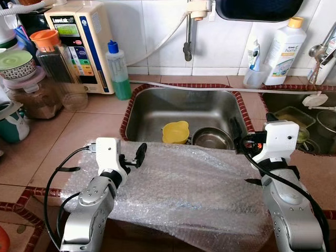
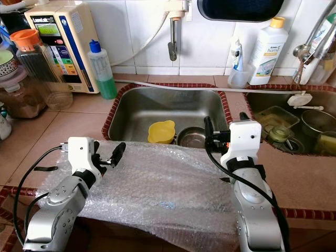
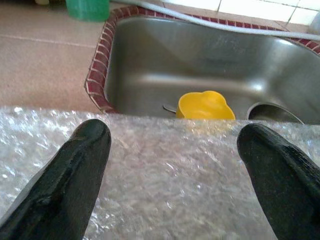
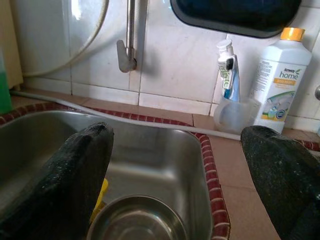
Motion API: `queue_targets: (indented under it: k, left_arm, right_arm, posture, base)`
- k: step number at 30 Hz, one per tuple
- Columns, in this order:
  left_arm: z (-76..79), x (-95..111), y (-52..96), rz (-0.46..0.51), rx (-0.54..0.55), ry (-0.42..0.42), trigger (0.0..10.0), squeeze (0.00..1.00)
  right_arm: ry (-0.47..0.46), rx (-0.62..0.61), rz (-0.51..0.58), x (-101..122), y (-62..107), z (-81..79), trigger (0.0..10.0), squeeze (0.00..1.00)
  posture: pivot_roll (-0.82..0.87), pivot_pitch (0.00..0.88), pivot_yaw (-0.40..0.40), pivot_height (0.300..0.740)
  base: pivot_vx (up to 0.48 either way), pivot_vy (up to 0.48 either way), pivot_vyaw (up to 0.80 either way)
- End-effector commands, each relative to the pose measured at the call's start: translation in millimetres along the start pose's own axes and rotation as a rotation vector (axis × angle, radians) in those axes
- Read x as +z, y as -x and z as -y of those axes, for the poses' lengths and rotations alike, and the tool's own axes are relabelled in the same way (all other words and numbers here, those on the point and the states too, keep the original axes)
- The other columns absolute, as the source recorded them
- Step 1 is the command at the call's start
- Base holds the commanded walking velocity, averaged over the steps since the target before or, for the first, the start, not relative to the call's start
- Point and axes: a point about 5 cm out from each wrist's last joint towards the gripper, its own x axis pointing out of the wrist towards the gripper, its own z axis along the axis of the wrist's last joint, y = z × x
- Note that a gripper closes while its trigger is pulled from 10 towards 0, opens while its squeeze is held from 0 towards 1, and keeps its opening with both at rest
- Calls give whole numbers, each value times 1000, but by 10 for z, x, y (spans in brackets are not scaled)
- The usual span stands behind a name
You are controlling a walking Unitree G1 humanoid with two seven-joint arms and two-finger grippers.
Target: Kitchen organization
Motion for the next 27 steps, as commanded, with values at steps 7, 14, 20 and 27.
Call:
queue_targets:
  k: [7,14,20,27]
  left_arm:
    - [2,50,17,9,-6,-13,10000,0]
    - [12,61,7,6,-19,-22,10000,0]
    - [21,46,7,-3,-26,-21,10000,0]
    - [13,47,7,-3,-23,-15,10000,0]
  right_arm:
    - [-8,24,5,64,-40,-51,10000,565]
    - [-15,30,1,68,-40,-83,10000,557]
    - [-18,32,3,73,-57,-88,10000,545]
    - [-18,36,4,79,-70,-92,10000,545]
  posture:
    - [-17,10,59,740]
    - [-21,9,62,740]
    - [-19,7,63,740]
    - [-15,6,59,740]
  base:
    - [0,0,0]
    - [-71,0,0]
    - [-306,0,0]
    - [-318,0,0]
